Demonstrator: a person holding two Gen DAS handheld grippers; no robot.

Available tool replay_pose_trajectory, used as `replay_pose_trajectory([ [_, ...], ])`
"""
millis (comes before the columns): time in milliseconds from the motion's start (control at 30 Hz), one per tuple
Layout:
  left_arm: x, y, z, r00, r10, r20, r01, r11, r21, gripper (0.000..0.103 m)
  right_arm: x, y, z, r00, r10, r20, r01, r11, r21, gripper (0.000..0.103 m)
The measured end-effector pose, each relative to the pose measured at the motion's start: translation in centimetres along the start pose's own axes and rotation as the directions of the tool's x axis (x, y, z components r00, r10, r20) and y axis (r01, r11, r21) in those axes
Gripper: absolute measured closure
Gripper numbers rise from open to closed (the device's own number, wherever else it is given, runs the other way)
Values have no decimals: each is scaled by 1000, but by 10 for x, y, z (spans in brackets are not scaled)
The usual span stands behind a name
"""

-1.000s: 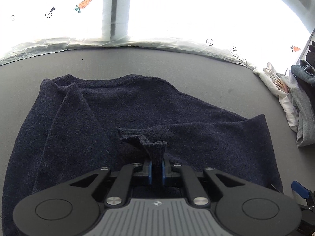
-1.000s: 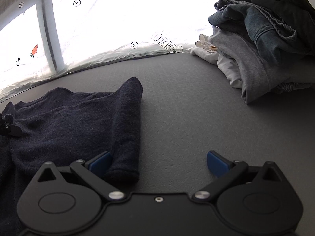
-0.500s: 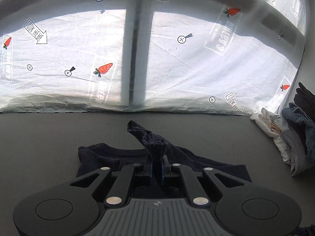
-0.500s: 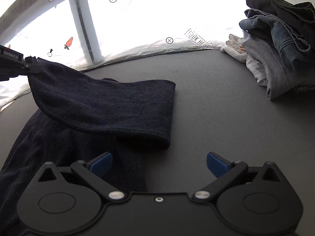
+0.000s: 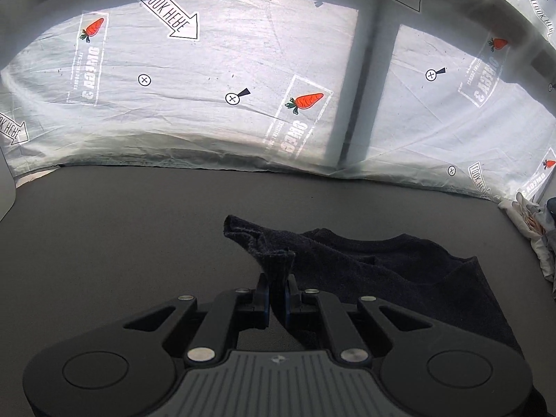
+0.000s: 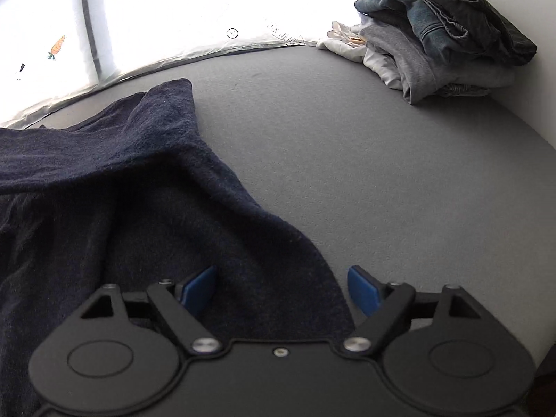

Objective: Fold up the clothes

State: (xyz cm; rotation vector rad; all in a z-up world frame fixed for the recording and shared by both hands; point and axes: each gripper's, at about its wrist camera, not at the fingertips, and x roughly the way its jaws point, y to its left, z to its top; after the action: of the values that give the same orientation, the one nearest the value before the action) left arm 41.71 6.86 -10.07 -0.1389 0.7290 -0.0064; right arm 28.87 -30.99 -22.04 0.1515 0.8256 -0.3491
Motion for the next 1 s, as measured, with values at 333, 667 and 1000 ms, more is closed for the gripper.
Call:
replay_pose_trajectory([
  [333,10,1,-2,987,-152,-58,158,977,143,94,-53,57,-41,972,-212,98,195,968,155,6],
  [667,2,16,12,979,-203,-16,203,969,141,95,-94,121,-57,965,-170,201,154,984,92,3],
  [1000,-19,47,3,977,-209,35,205,975,83,95,-102,150,-76,982,-103,158,110,993,-31,3],
])
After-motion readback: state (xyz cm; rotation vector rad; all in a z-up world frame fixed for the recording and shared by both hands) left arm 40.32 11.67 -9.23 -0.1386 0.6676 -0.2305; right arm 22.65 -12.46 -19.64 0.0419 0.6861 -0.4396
